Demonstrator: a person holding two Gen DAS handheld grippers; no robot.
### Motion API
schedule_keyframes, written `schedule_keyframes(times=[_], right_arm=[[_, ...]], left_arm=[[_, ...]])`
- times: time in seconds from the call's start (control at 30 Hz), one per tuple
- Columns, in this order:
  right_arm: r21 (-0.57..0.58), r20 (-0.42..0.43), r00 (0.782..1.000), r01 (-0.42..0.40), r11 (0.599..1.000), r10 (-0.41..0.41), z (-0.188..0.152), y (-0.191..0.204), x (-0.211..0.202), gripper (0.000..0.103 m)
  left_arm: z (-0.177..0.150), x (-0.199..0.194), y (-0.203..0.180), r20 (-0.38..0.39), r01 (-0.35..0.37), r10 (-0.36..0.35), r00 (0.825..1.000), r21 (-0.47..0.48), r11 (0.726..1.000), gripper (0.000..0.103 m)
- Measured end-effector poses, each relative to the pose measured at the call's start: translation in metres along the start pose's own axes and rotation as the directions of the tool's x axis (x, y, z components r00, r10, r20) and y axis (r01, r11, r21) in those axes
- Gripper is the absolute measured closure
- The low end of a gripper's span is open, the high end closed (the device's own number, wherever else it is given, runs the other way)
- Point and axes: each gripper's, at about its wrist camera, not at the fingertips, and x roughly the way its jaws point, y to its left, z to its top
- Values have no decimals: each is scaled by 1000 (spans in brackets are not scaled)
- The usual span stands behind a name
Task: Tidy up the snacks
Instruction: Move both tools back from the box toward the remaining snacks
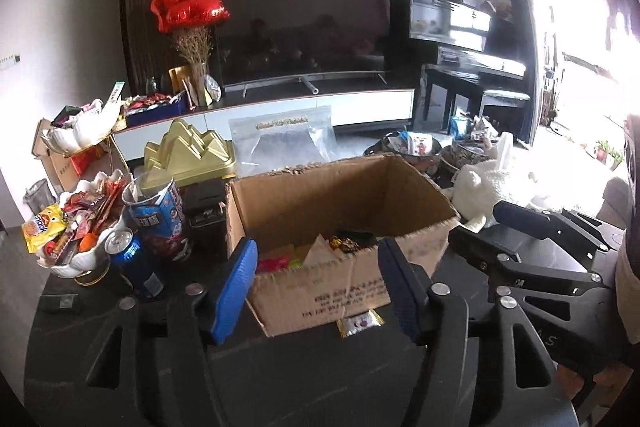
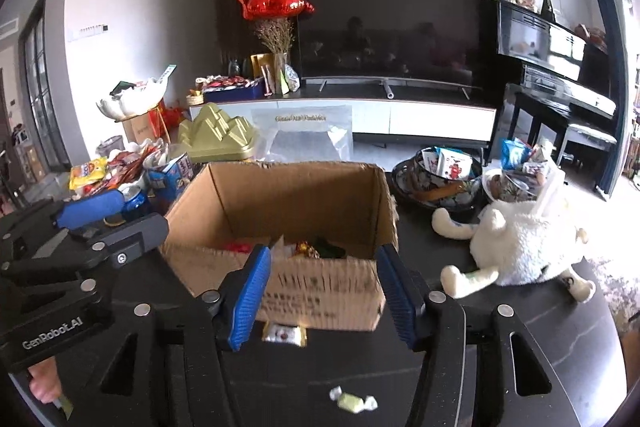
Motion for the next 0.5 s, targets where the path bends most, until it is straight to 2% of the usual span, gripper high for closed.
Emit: schedule_keyframes(times=[0.27,0.5], right_arm=[[24,-21,1000,-19,1000,20,-29,-9,-15,47],[22,-58,998,-18,1000,19,-55,-15,-16,47]], left_arm=[[-24,-11,-17,-13,22,-22,1000,14,1000,37],[-50,-4,-26,-71,47,-47,996,-10,999,37]])
